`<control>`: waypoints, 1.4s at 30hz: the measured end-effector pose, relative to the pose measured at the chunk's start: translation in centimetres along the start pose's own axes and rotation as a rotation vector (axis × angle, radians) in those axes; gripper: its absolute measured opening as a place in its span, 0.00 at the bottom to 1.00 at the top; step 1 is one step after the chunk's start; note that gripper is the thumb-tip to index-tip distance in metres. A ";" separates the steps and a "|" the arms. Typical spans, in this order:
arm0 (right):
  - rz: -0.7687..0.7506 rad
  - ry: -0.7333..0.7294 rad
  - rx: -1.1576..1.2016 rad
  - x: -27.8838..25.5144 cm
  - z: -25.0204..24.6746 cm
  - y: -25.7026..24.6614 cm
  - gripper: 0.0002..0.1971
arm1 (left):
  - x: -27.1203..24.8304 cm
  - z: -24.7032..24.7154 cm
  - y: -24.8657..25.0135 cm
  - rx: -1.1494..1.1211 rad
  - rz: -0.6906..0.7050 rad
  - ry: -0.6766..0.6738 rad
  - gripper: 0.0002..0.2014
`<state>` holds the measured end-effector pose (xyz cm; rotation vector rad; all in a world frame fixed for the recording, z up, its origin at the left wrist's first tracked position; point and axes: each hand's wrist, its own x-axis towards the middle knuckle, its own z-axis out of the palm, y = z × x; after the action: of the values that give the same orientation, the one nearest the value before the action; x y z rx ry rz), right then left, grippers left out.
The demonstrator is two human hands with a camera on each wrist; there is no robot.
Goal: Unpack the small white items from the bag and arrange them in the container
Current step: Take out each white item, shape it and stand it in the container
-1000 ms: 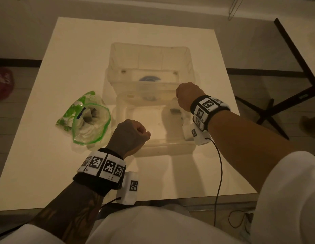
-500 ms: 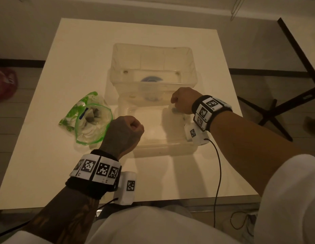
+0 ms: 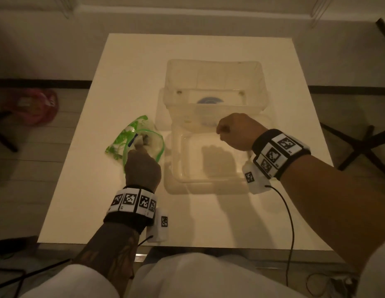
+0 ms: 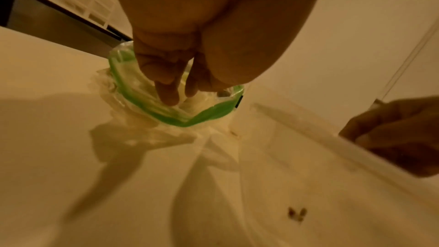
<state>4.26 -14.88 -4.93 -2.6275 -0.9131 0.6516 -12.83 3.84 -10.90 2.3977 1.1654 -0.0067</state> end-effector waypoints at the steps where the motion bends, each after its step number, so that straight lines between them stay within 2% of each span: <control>1: -0.024 -0.009 0.013 -0.3 0.3 -0.7 0.10 | -0.2 0.2 -0.3 0.010 0.022 -0.009 0.25; 4: -0.070 -0.061 0.038 -1.1 1.4 -2.3 0.11 | -0.3 0.7 -1.0 -0.014 0.049 -0.009 0.29; 7: -0.092 -0.081 0.056 -1.5 2.1 -3.2 0.11 | 0.6 0.9 -1.3 -0.011 -0.028 -0.122 0.28; 10: -0.100 -0.069 0.058 -1.8 2.2 -3.3 0.12 | 1.7 1.0 -1.9 0.060 -0.048 -0.218 0.31; 16: -0.071 -0.053 0.067 -2.3 2.1 -3.0 0.12 | 2.2 0.4 -1.9 0.069 -0.015 -0.098 0.26; 23: -0.075 -0.054 0.076 -2.7 2.2 -3.4 0.11 | 1.2 -0.3 -2.1 0.120 0.101 -0.008 0.19; 26: -0.079 -0.059 0.081 -2.8 2.3 -3.6 0.11 | 0.7 -0.9 -1.9 0.102 0.151 0.020 0.19; 29: -0.080 -0.064 0.067 -2.8 2.4 -3.6 0.10 | 0.7 -1.0 -2.1 0.062 0.098 -0.014 0.18; 34: -0.085 -0.069 0.061 -2.9 2.8 -3.7 0.09 | 1.6 -0.4 -3.0 0.131 -0.001 -0.228 0.23; 42: -0.095 -0.077 0.055 -3.2 2.8 -3.5 0.11 | 1.2 -0.4 -2.9 0.082 0.182 -0.083 0.15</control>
<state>-1.19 -13.93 -4.89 -2.5097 -1.0204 0.7466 -14.29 6.44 -11.96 2.5415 0.9233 -0.0957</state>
